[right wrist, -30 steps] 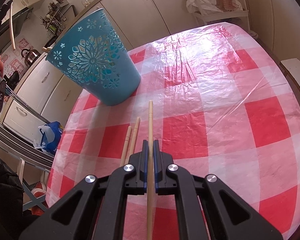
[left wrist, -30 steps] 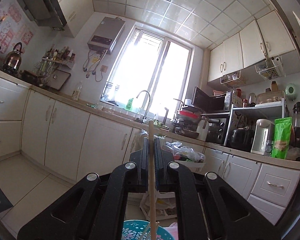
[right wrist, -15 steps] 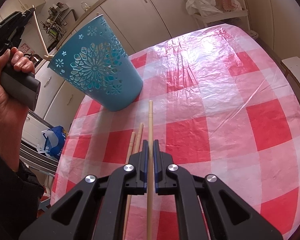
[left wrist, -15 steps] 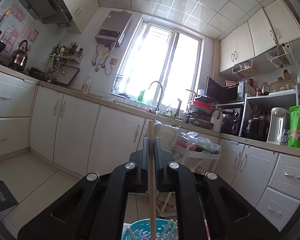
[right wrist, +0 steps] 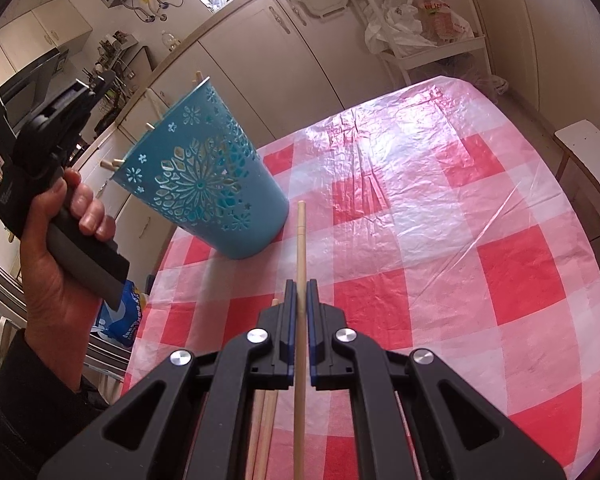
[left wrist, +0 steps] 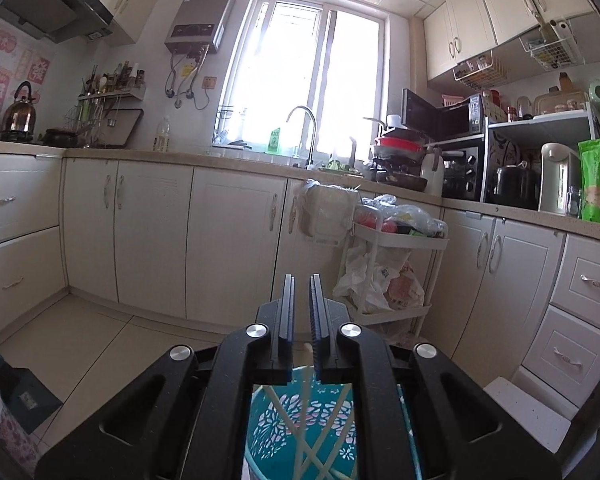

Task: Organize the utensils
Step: 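Raise the left gripper's chopstick into the teal basket and open it while right holds its chopstick, then lower the right gripper's chopstick into the teal basket and open the right gripper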

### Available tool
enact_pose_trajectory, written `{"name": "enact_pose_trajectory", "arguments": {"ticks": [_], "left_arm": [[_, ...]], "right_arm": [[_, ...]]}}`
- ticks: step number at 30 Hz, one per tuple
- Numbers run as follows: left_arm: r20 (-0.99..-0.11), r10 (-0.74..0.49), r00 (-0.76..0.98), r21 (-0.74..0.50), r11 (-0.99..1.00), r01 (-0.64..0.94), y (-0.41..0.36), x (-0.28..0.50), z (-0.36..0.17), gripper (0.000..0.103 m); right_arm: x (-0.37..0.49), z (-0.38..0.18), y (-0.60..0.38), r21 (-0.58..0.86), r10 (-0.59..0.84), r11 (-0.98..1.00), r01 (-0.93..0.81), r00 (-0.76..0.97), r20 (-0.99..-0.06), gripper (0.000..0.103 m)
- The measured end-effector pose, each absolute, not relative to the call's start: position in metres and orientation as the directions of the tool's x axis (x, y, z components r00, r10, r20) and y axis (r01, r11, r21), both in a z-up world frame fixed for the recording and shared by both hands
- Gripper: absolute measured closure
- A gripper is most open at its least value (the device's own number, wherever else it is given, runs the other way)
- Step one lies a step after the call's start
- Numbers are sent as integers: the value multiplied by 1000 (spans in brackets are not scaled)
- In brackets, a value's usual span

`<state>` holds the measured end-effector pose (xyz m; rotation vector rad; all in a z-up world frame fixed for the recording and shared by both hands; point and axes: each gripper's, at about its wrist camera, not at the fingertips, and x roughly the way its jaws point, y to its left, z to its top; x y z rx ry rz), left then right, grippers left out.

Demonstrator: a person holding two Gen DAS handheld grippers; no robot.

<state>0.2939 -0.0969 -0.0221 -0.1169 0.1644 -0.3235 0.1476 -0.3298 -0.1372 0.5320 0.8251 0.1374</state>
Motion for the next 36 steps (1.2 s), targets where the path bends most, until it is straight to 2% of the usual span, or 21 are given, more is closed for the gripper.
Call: {"name": "enact_pose_trajectory", "arguments": {"ticks": [3,6,9,12,17,22,30,36], "left_arm": [[-179,-326,928,-146,942,303,-92,285,-20,82],[-183,-316,931,-176,942,285,-82,270,-12,54],[-186,-283,941,-223,945,240,-63,249,-3,34],[-211,-231,950,-248,953,176,-44,228,0,24],[-296,-163,941,-277,957,79,-24,226,-4,21],[-391,-97,915,-170,985,32,-33,239,-14,20],[-386,-76,919,-53,997,60,-51,237,-4,18],[-380,-75,922,-63,996,56,-46,237,1,17]], "right_arm": [[145,-128,-331,503,310,861,78,704,-639,97],[139,-118,-332,512,304,857,65,738,-602,97],[133,-108,-332,520,300,853,44,774,-557,97],[128,-97,-331,520,290,854,25,807,-514,97],[126,-64,-327,526,279,850,-20,865,-417,97],[152,-19,-318,488,242,870,-69,923,-300,97],[203,27,-294,440,223,889,-125,958,-178,97],[239,35,-279,412,221,901,-139,963,-157,97]]}}
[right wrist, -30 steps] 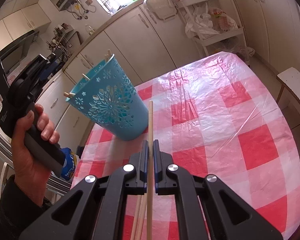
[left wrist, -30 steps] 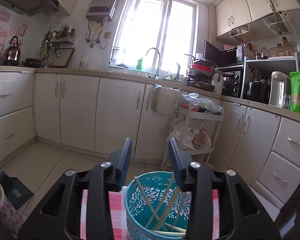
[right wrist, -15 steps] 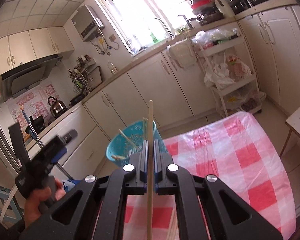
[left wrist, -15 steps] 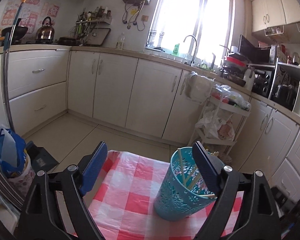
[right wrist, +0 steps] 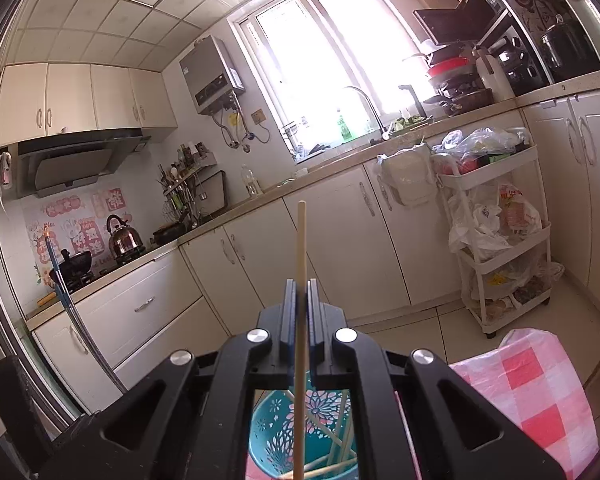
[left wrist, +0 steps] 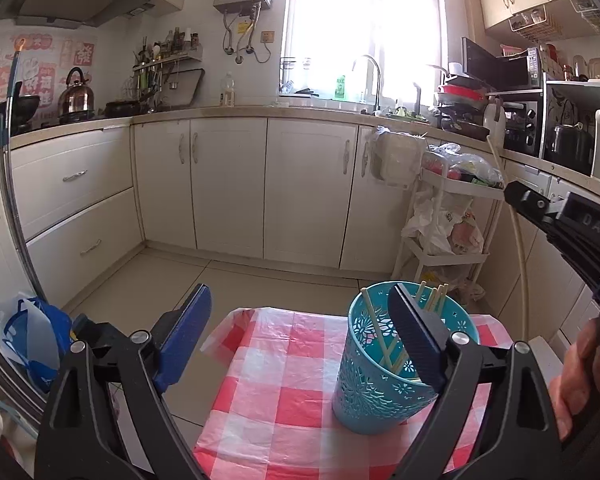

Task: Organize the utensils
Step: 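Lower the right gripper's chopstick into the teal basket and open the right gripper, then move both grippers to the remaining chopsticks and close each on one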

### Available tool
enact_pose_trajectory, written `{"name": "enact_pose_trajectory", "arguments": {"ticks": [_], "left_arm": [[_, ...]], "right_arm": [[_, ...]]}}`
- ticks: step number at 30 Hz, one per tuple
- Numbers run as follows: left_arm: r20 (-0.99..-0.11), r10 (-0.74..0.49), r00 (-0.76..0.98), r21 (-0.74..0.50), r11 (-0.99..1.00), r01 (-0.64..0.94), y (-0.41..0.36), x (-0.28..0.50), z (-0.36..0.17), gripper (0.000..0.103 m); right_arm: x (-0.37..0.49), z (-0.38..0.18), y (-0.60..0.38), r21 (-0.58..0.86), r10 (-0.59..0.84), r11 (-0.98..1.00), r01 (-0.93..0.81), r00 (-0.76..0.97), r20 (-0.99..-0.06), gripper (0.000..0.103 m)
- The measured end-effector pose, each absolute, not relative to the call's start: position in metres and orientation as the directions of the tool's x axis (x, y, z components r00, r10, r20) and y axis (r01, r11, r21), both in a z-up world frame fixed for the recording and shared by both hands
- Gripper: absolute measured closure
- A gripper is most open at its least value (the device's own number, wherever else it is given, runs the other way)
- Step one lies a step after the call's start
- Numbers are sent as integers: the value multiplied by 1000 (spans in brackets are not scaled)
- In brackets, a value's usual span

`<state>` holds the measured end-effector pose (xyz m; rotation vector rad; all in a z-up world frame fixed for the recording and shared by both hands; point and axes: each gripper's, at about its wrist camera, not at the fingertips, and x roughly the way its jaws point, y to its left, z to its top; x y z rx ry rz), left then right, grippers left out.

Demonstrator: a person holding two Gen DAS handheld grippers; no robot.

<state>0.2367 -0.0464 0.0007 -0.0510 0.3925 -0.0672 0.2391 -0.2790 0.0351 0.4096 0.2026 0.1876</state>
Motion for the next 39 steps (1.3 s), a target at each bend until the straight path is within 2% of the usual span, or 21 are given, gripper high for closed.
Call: {"name": "enact_pose_trajectory", "arguments": {"ticks": [16,32,34,36,39], "left_arm": [[-394,-73,916,-79,996,46,-37,240,1,16],[-404,-71,912,-90,995,38,-34,243,-3,16],[-407,-71,911,-91,995,36,-34,243,-3,16],[-409,-68,910,-87,996,35,-34,243,-2,15],[-412,-65,909,-80,996,35,-33,242,-3,15]], "right_arm": [[281,6,-256,326,189,939,-107,955,-231,97],[271,-32,-254,300,226,944,-136,930,-291,97],[263,-35,-253,294,236,944,-146,925,-298,92],[255,-36,-255,298,247,942,-153,918,-310,77],[236,-34,-262,307,251,940,-153,916,-313,76]]}}
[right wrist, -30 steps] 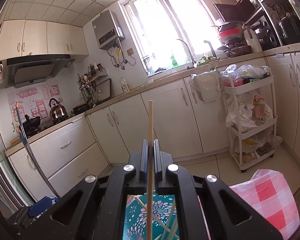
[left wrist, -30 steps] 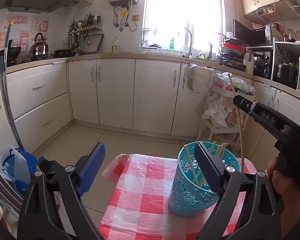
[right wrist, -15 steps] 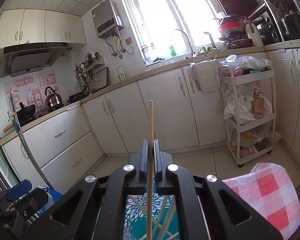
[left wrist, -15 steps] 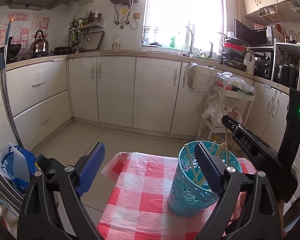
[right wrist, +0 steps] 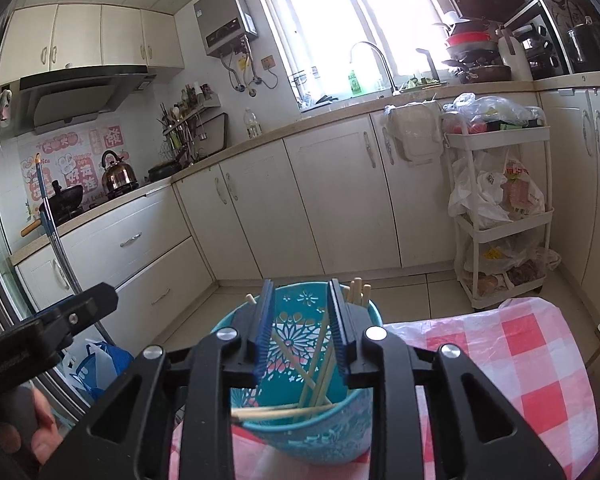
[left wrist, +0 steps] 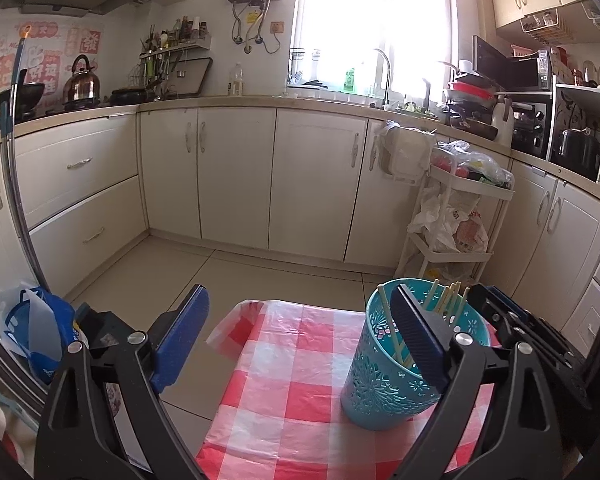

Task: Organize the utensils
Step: 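Move both grippers to the remaining chopsticks and close each on one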

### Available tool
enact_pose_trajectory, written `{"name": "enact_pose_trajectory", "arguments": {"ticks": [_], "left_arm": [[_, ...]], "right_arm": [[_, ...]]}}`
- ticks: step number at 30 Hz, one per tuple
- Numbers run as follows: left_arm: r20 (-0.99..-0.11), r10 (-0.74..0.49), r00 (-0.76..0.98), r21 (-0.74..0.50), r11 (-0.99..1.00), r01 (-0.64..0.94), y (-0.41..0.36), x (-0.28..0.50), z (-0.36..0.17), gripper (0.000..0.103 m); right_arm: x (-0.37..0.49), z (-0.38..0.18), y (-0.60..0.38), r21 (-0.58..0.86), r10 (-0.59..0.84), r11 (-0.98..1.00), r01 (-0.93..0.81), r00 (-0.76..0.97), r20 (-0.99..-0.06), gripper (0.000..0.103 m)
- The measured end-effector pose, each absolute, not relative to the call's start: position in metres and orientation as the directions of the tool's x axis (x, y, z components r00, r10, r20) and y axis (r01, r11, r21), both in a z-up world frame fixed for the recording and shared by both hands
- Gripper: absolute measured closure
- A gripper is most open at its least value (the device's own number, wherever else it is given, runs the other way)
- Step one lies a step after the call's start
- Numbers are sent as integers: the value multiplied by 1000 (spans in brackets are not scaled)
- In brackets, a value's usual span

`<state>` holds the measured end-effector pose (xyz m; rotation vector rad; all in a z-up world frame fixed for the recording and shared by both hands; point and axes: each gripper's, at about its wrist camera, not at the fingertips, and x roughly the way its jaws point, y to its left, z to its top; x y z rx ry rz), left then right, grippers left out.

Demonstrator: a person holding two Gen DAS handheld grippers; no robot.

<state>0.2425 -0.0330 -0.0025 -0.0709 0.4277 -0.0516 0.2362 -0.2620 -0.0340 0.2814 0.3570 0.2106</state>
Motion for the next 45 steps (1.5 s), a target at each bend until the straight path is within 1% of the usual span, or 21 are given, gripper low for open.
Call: {"name": "enact_pose_trajectory", "arguments": {"ticks": [2,4,7,10,12,14,17,22,24,28,32,36,38,41,43,45], "left_arm": [[-416,-64,907,-80,996,33,-31,243,-2,15],[-421,-64,905,-83,996,32,-29,243,-3,15],[-431,-64,900,-85,996,31,-25,243,-4,14],[-449,-71,891,-80,996,39,-24,241,-8,13],[-470,-76,880,-69,996,50,-25,240,-12,13],[-500,-82,862,-61,996,60,-26,240,-18,13],[-538,-91,838,-59,996,70,-28,232,-30,13],[-591,-121,798,-48,992,114,-39,219,-50,13],[-618,-134,775,-38,989,141,-48,217,-60,13],[-700,-190,688,-20,969,247,-80,211,-85,13],[-775,-222,591,21,927,375,-126,196,-117,13],[-811,-194,553,104,881,461,-166,179,-149,14],[-820,-205,535,74,888,453,-172,178,-155,15],[-831,-216,513,38,897,440,-170,180,-158,15],[-838,-232,494,6,901,435,-169,181,-162,18],[-850,-257,460,-42,904,426,-165,187,-169,28]], "right_arm": [[220,-35,-270,312,235,941,-126,910,-340,76],[201,-44,-278,319,225,943,-92,885,-408,76],[176,-76,-278,297,225,953,-55,786,-575,76],[154,-113,-274,280,237,959,-50,684,-690,80],[147,-131,-270,267,233,963,-43,632,-739,82],[145,-144,-265,251,228,967,-45,597,-769,84],[144,-159,-257,210,205,976,-57,568,-797,84],[146,-170,-248,154,161,986,-61,561,-812,85],[143,-171,-248,118,137,991,-69,551,-823,91],[135,-167,-257,79,108,994,-78,529,-841,94],[130,-166,-274,90,104,995,-52,512,-853,94],[123,-165,-287,102,103,994,-30,493,-864,94],[121,-165,-289,83,88,996,-31,493,-865,94],[120,-165,-292,96,97,995,-29,496,-863,94],[120,-165,-293,81,86,996,-30,500,-862,94],[120,-165,-294,80,85,996,-31,501,-862,93]]}}
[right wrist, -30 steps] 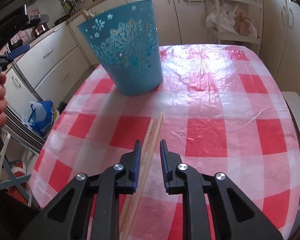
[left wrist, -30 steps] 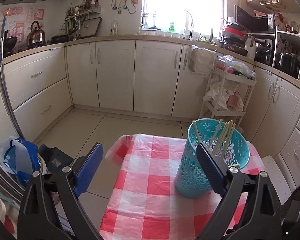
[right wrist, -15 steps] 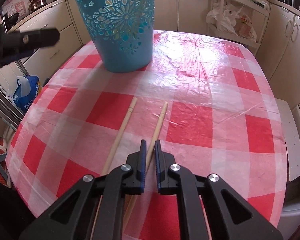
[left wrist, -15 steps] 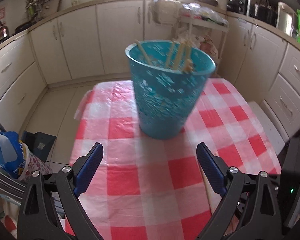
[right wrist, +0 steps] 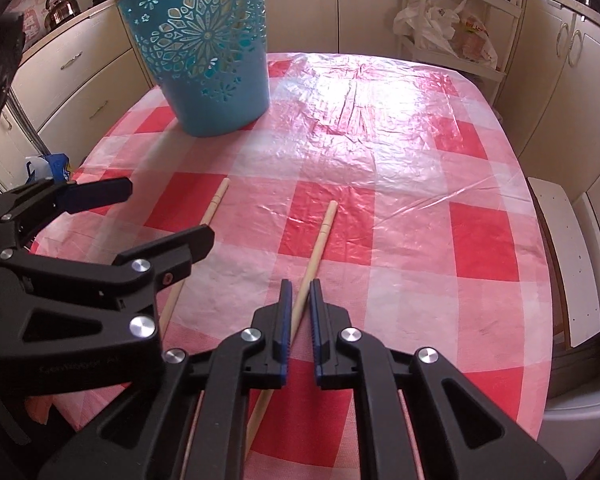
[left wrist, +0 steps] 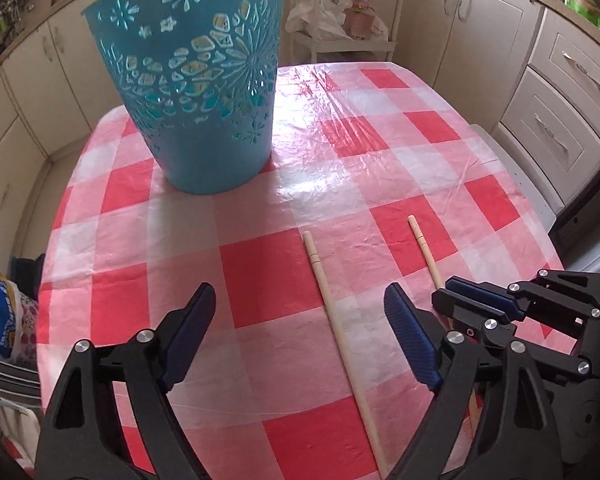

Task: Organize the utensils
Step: 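Move both grippers to the remaining chopsticks and close each on one, then lift the left gripper's chopstick over the teal basket while the right gripper holds its chopstick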

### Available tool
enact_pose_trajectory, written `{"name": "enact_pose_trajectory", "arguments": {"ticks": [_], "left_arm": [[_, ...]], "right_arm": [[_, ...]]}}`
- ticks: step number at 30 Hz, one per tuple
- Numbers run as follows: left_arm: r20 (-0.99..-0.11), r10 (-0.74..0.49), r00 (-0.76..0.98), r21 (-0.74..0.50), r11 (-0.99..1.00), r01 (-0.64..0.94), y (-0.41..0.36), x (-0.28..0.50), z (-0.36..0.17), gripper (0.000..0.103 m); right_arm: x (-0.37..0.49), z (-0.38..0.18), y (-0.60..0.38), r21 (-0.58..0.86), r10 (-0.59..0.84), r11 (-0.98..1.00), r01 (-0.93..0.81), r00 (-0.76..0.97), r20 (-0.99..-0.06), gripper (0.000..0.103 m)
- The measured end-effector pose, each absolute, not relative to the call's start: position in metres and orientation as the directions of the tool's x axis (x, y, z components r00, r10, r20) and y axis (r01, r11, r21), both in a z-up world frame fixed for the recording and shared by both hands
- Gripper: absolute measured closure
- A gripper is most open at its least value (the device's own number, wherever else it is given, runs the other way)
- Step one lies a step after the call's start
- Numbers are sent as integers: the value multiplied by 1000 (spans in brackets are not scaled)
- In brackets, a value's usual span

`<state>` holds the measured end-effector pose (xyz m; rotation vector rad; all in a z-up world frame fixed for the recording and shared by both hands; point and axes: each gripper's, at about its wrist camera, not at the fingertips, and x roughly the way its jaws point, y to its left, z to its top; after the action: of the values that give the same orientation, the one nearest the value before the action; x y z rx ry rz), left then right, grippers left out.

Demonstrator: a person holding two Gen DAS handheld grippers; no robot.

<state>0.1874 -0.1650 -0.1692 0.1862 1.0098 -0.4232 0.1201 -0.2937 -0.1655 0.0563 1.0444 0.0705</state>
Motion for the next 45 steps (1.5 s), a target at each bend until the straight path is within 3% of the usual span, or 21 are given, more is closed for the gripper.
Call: {"name": "enact_pose_trajectory", "arguments": {"ticks": [1,3,4,7,9,10,13,14,16,17,20,24,30,34,38,45], "left_arm": [[-855,-272,441,-70,904,422,-164,190,-172,30],[-861,-286,421,-94,903,419,-166,193,-179,43],[-862,-273,428,-72,901,428,-168,193,-181,45],[-853,-257,455,7,865,501,-180,185,-183,67],[-861,-268,432,1,850,528,-181,184,-179,89],[-867,-277,415,-14,845,534,-179,185,-179,92],[-875,-315,368,-80,844,531,-169,190,-177,94],[-875,-322,362,-90,842,532,-167,190,-177,94],[-875,-325,358,-90,837,540,-168,190,-178,96],[-875,-330,354,-94,833,545,-168,190,-178,98],[-865,-367,344,-130,824,551,-165,189,-171,98],[-797,-398,453,-99,827,553,-151,185,-136,98],[-599,-464,652,-86,847,524,-119,181,-69,98],[-308,-529,791,-84,843,531,-93,164,-13,98],[-71,-470,880,-92,882,463,-69,162,33,98],[84,-412,908,-179,890,420,-53,192,73,98]], "right_arm": [[120,-166,-293,82,86,996,-30,501,-861,93],[119,-165,-294,86,88,996,-28,501,-861,93],[120,-166,-296,91,92,995,-26,501,-861,93],[120,-166,-297,107,103,994,-21,503,-858,93],[120,-165,-297,116,115,993,-29,509,-853,80],[120,-165,-295,120,122,992,-36,514,-849,75],[121,-166,-288,83,99,995,-54,524,-846,70],[121,-167,-286,70,90,996,-58,524,-847,73],[122,-167,-284,31,57,998,-58,524,-850,93],[123,-167,-286,38,63,998,-58,520,-852,95],[124,-168,-293,99,105,994,-38,516,-850,97],[124,-170,-312,260,207,965,31,517,-831,97],[124,-170,-324,376,277,923,79,543,-793,97],[124,-167,-320,396,292,916,70,562,-774,97],[123,-166,-315,412,307,909,57,576,-757,97],[119,-158,-321,449,319,892,51,633,-705,97]]}}
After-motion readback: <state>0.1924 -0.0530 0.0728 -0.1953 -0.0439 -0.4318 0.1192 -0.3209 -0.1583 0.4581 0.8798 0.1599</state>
